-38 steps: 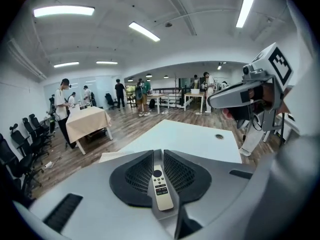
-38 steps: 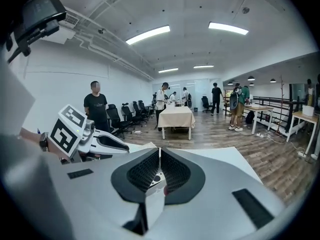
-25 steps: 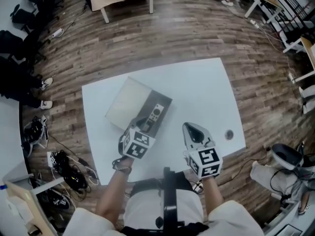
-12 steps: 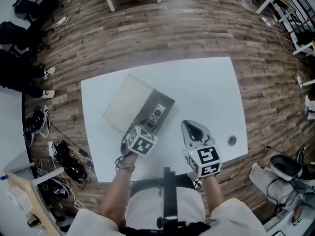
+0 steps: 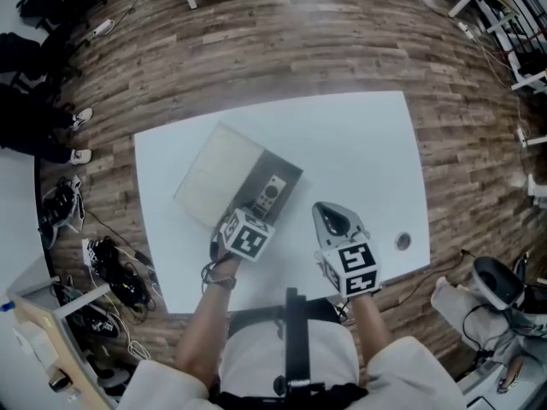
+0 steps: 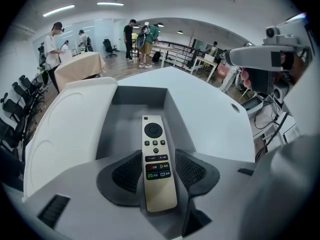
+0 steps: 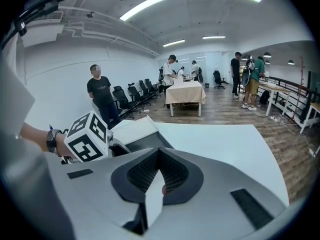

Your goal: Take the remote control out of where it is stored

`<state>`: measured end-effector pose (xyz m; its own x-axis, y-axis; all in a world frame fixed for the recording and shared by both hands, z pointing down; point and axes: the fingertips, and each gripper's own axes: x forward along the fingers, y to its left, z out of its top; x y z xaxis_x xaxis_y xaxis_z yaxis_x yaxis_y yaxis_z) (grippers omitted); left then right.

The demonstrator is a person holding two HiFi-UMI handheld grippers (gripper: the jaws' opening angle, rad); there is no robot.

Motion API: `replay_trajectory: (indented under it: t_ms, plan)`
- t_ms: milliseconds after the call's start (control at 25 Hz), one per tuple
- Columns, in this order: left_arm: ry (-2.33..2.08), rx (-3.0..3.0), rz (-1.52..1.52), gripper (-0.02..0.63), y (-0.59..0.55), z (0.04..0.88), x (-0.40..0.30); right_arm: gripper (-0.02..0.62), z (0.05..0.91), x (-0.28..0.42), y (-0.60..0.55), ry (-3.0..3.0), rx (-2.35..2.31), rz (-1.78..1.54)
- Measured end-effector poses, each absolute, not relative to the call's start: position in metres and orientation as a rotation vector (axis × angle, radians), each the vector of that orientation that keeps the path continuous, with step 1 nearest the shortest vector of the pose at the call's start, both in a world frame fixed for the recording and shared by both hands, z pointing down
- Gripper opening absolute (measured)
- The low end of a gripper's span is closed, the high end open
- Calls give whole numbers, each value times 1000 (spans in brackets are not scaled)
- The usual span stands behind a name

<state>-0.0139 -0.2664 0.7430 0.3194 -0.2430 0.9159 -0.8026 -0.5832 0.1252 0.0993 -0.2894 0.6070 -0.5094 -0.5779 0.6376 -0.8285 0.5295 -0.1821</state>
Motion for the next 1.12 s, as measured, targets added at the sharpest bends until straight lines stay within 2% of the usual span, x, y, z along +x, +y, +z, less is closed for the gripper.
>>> replay_trajectory:
  t_ms: [1120]
  plan:
    - [-956,1968,1379,204,-272,761,-14,0,619,108,-276,-2211,1178,697]
